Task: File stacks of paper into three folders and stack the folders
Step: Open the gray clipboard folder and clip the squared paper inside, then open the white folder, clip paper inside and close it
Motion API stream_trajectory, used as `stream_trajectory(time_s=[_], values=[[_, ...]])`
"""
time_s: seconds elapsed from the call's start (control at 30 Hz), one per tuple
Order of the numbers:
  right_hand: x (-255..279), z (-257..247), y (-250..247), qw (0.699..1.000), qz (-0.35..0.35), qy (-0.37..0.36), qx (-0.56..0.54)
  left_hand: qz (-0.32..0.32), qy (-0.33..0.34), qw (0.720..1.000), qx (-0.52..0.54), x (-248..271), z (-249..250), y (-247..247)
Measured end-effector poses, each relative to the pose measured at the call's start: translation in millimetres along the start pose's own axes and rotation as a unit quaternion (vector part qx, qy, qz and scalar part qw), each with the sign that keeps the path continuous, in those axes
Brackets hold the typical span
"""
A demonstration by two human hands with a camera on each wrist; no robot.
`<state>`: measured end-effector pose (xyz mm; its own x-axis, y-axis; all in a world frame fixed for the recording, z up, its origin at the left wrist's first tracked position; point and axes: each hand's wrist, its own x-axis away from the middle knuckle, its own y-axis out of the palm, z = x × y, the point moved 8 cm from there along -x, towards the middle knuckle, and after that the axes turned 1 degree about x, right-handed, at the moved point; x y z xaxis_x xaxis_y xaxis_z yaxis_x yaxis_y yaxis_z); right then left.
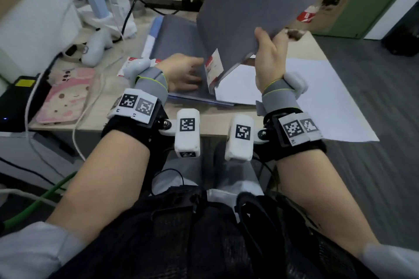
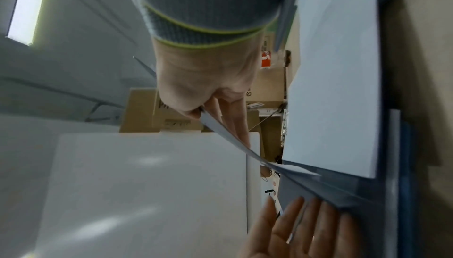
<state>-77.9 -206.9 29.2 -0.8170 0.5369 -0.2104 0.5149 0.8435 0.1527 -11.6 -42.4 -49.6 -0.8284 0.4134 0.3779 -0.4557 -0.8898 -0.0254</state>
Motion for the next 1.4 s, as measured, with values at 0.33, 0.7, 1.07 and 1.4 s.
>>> stream_trajectory(time_s=[0.33,0.7,1.07,1.4], values=[[1.1,53.9,-55.8,0.975,0.109,0.144,-0.13,0.038,0.02,0.994,0.101,-24.5,-6.3,26.2],[-7.1,70.1,-62.0,0.961,0.2,0.156,-0.113,0.17,0.06,0.982,0.063,-9.5,17.2,-67.0],[-18.1,108.7,-45.9,0.913,0.051,0.205,0.35,0.294,0.081,0.937,-0.167,4.5,8.9,-122.1],[-29.6,120.4,-37.5,0.885,0.008,0.251,0.391,0.288,0.006,0.902,-0.32,8.9,-5.2,-141.0]])
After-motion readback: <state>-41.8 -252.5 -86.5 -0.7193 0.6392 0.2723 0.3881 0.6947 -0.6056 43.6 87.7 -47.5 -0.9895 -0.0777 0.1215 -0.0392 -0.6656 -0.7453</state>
